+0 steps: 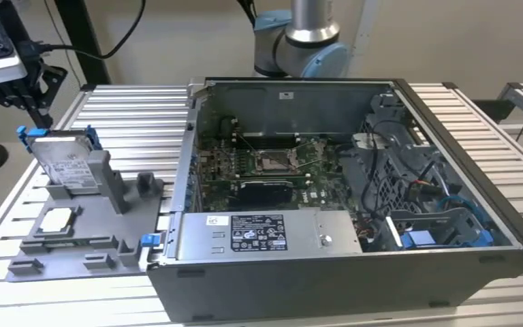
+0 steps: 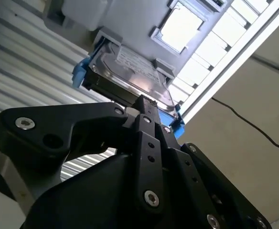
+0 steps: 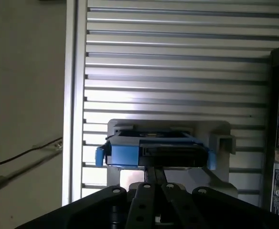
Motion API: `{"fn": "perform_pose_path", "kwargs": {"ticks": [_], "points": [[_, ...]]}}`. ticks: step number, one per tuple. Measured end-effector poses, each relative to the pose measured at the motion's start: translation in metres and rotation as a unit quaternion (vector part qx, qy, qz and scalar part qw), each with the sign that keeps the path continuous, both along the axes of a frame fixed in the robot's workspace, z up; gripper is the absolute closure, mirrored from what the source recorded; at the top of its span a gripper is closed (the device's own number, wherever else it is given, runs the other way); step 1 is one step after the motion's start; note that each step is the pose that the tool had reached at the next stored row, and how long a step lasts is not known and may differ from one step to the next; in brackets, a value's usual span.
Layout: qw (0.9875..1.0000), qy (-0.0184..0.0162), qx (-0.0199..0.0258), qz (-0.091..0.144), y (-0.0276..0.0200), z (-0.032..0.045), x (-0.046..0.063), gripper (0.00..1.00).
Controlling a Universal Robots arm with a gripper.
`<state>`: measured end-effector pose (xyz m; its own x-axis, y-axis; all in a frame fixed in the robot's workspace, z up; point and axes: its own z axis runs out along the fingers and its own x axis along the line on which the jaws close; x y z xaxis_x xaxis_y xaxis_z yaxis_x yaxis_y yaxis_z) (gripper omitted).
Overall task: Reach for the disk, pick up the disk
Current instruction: 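Reach for the disk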
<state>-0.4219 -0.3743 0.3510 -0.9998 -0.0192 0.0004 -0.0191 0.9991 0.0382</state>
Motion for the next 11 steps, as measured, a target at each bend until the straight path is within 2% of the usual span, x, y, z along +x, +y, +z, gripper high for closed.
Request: {"fn": "perform_pose_path", "kwargs": {"ticks": [5,11], "points": [[1.0000,0.0000,0.0000,0.000,0.0073,-0.0008,-0.010,1.00],[1.0000,0.0001,0.0000,0.000,0.0086,-0.0015,-0.020,1.00]]}}
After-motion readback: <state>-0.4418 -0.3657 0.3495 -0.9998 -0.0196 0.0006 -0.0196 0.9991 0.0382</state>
